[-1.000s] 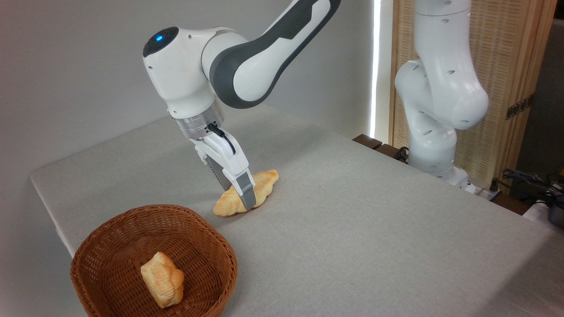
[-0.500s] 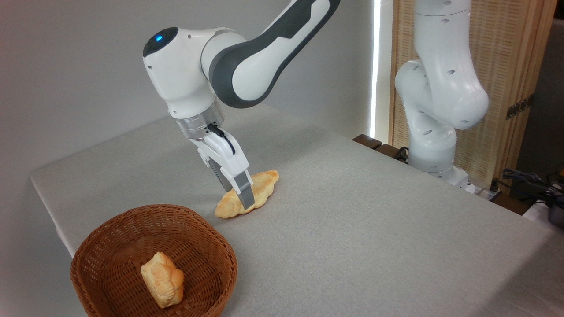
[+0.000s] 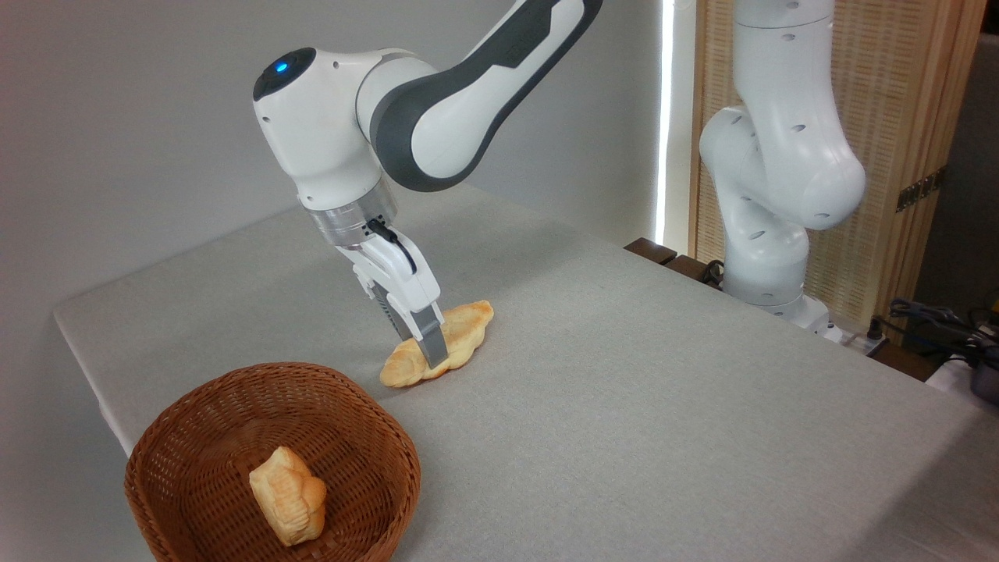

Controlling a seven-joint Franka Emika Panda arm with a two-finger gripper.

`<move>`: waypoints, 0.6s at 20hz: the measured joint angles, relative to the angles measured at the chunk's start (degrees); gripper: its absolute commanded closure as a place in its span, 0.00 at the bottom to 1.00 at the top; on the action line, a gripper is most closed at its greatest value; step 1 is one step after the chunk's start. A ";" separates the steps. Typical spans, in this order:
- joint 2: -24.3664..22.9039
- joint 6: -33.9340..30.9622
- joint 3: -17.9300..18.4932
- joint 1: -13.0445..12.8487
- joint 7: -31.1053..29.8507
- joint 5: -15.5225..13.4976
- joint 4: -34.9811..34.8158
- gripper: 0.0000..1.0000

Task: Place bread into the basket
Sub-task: 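Lower the gripper onto the croissant and close the fingers around it, then lift the croissant and carry it over the woven basket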

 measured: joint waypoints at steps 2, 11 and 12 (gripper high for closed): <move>-0.09 -0.22 0.00 0.00 0.00 0.00 0.02 0.67; -3.23 -1.13 3.89 0.70 4.45 -0.19 5.74 0.66; -3.50 -1.13 4.73 0.76 5.73 -0.99 6.94 0.66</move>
